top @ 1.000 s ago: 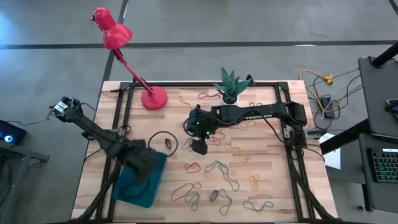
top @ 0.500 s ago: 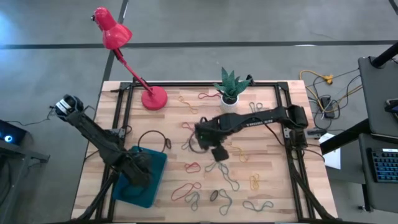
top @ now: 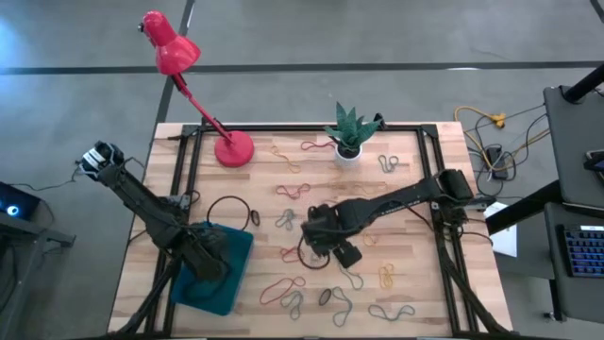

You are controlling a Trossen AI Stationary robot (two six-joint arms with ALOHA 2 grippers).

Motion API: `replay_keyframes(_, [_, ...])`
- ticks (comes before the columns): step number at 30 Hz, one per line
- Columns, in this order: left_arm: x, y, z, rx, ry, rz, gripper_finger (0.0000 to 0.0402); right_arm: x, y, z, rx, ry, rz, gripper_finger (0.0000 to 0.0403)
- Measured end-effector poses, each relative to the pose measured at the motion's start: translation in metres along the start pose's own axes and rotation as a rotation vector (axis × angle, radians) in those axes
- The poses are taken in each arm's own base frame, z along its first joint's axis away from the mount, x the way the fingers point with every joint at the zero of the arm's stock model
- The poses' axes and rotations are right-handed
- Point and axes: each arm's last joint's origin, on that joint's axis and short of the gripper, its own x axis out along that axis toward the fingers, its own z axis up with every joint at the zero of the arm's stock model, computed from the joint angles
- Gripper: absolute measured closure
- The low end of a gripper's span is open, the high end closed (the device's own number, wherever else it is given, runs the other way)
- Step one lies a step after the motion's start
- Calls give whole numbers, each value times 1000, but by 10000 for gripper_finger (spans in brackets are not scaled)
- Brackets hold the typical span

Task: Pick and place rubber bands into bin
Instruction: Put the black rubber band into the blue bin

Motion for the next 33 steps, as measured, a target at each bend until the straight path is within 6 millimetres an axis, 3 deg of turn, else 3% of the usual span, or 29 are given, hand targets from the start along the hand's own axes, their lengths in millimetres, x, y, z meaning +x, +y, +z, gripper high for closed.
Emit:
replay_keyframes(5, [-9,7,1,92,-17,-57,192,0,17,11,174,-58,-1,166])
replay_keyframes(8, [-12,5,2,203,-85,-177,192,-5,38,22,243,-114,9,166])
replay_keyframes(12, [-14,-3,5,282,-195,-317,192,-8,78,31,220,-155,38,165])
replay_keyframes(17, [-8,-4,5,285,-203,-286,192,-7,114,33,136,-168,30,165])
replay_keyframes(24, [2,-13,6,278,-209,-285,191,26,136,41,74,-210,47,165])
replay_keyframes(33, [-3,-27,9,216,-211,-329,191,69,132,43,84,-128,36,165])
